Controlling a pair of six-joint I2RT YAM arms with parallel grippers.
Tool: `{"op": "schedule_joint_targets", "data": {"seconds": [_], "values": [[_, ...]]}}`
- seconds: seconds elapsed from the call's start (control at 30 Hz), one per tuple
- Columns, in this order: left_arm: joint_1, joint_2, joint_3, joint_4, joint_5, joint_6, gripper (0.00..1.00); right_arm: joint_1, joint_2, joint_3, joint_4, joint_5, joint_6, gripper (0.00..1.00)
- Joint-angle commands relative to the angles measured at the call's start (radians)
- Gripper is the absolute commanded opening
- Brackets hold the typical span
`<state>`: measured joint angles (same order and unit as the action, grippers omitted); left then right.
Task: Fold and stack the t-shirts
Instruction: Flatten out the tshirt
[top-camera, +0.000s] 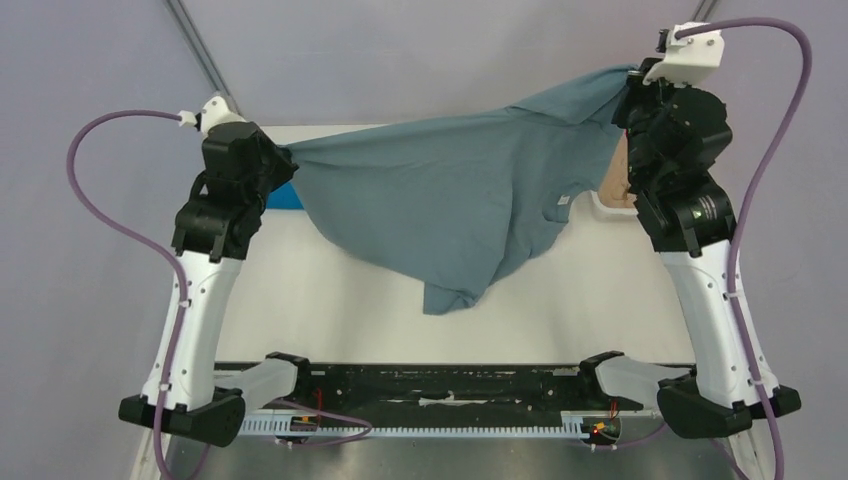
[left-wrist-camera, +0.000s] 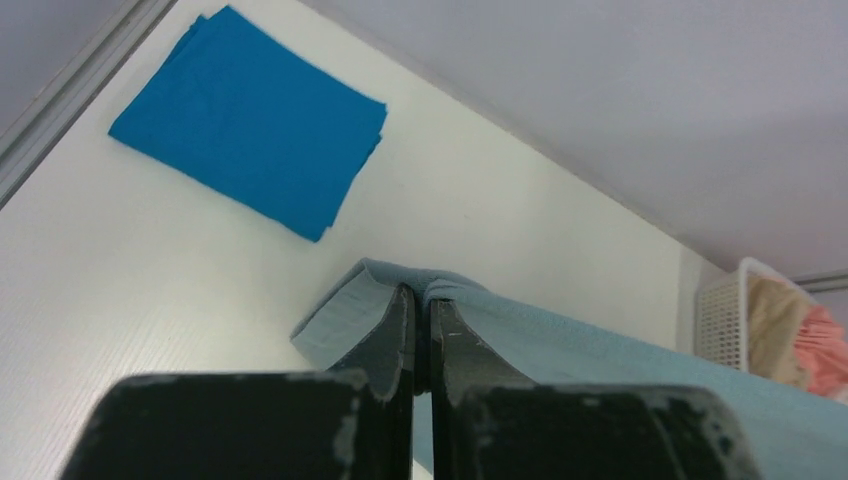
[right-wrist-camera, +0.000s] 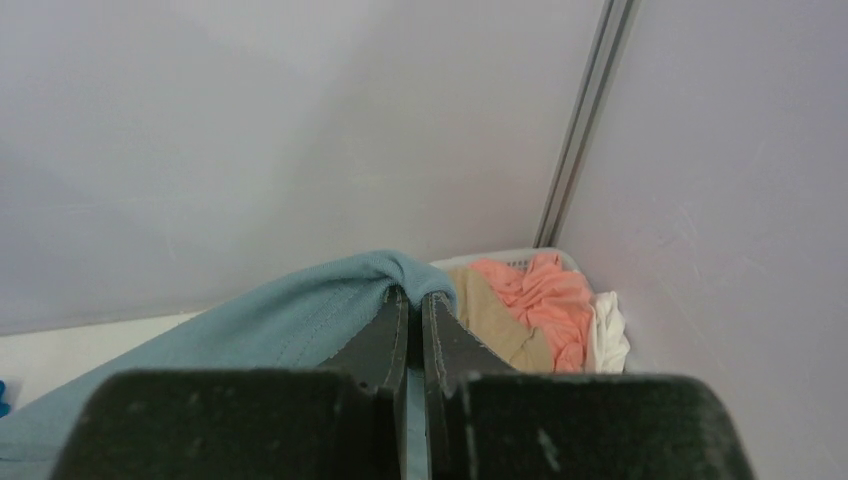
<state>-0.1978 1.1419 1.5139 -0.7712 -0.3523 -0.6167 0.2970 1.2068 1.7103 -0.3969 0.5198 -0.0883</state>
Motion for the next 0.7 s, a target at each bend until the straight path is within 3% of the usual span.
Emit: {"op": "schedule_joint_targets", "data": {"seconds": [0.0, 0.33, 0.67], "values": [[0.017, -0.133, 0.133, 0.044, 0.052, 0.066, 0.02, -0.013, -0.14, 0.054, 0.181, -0.032, -0.045, 0.0], [0.017, -0.324, 0.357, 0.0, 0.174, 0.109, 0.02, -0.013, -0.363, 0.164, 0.266, -0.265, -0.047, 0.0], [0.016, -0.301, 0.538, -0.014, 0.206, 0.149, 0.02, -0.013, -0.387, 0.223, 0.358, -0.218, -0.08, 0.0]]}}
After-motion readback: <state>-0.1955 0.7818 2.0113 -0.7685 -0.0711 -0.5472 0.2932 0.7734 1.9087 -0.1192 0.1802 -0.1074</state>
